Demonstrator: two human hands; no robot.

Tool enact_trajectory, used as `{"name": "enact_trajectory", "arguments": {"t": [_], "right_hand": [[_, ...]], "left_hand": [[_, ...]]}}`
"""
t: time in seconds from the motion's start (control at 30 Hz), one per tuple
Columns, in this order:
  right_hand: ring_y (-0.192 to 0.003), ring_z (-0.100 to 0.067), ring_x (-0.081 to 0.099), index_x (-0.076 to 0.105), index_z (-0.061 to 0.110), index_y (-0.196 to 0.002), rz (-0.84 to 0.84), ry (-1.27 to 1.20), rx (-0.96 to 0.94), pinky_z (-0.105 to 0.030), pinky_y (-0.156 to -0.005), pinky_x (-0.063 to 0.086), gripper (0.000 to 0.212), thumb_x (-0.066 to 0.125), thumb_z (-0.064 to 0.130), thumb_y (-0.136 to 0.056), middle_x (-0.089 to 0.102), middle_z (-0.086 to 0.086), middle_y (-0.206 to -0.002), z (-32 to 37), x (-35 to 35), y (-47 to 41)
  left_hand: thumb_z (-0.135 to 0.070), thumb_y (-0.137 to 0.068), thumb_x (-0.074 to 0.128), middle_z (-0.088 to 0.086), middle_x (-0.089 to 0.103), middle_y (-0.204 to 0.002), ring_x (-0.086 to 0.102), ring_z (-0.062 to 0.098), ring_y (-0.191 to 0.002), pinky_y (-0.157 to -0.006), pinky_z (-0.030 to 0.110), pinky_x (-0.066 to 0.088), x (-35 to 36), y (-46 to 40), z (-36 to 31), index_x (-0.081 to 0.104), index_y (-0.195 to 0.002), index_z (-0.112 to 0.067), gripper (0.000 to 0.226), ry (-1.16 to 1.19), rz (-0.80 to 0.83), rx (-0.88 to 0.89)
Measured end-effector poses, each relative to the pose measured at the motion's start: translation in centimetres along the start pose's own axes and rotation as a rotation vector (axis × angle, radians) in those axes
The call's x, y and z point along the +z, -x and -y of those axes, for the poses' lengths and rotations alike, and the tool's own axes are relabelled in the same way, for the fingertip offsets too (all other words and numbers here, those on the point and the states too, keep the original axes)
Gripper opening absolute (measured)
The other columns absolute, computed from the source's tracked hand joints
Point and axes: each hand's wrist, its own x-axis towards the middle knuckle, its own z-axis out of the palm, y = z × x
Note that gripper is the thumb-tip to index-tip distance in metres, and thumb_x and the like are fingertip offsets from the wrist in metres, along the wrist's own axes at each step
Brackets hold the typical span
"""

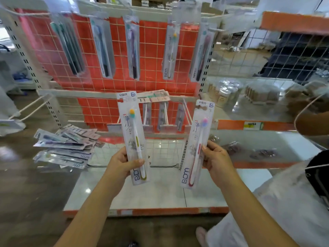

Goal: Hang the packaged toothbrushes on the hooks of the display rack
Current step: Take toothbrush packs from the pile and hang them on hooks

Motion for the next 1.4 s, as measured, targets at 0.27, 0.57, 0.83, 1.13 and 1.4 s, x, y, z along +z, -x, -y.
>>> {"name": "enact_trajectory", "arguments": {"t": [0.27,0.57,0.83,1.13,1.4], "right_hand": [[-0.08,-0.02,0.066,0.064,0.009,-0.108,-0.012,0.012,0.096,-0.026,-0.059,0.055,0.023,0.046,0.005,-0.095,0.071,-0.007,-0.092,-3.1,-1.8,2.3],[-0.07,-0.013,0.069,0.065,0.013,-0.103,-0.013,0.021,0.192,-0.023,-0.056,0.053,0.021,0.046,0.007,-0.095,0.072,-0.002,-0.085,-6.4,-2.6,2.9],[-0.069,-0.012,0.069,0.063,0.016,-0.099,-0.036,0.005,0.29,-0.025,-0.055,0.054,0.02,0.045,0.008,-0.096,0.072,0.0,-0.081,-10.0,-3.6,3.5],[-0.085,-0.019,0.07,0.061,0.015,-0.111,-0.063,0.001,0.474,-0.036,-0.073,0.055,0.02,0.049,0.012,-0.095,0.071,-0.006,-0.1,-15.7,-3.6,1.9],[-0.087,-0.018,0.069,0.061,0.018,-0.105,-0.117,0.005,0.553,-0.037,-0.077,0.055,0.016,0.05,0.013,-0.094,0.07,-0.006,-0.1,-18.6,-4.0,-1.9]], "left_hand": [[0.006,-0.074,0.063,0.015,0.07,-0.1,0.066,0.034,-0.094,-0.078,0.044,0.055,0.5,2.7,3.8,0.06,-0.108,-0.011,0.038,-0.032,-0.048,-0.094],[0.007,-0.078,0.061,0.009,0.072,-0.097,0.07,0.026,-0.088,-0.065,0.03,0.058,1.2,4.6,6.8,0.06,-0.105,-0.015,0.034,-0.066,-0.054,-0.221],[0.007,-0.078,0.061,0.01,0.071,-0.096,0.07,0.022,-0.083,-0.06,0.026,0.057,1.2,4.5,9.1,0.059,-0.104,-0.011,0.032,-0.039,-0.056,-0.288],[0.008,-0.08,0.06,0.0,0.072,-0.078,0.071,0.013,-0.07,-0.054,0.022,0.055,0.4,3.2,14.5,0.057,-0.095,-0.013,0.026,-0.077,-0.05,-0.447],[0.008,-0.079,0.061,0.008,0.069,-0.092,0.068,0.021,-0.08,-0.06,0.031,0.057,0.3,0.1,17.2,0.057,-0.109,-0.011,0.036,-0.051,-0.067,-0.609]]}}
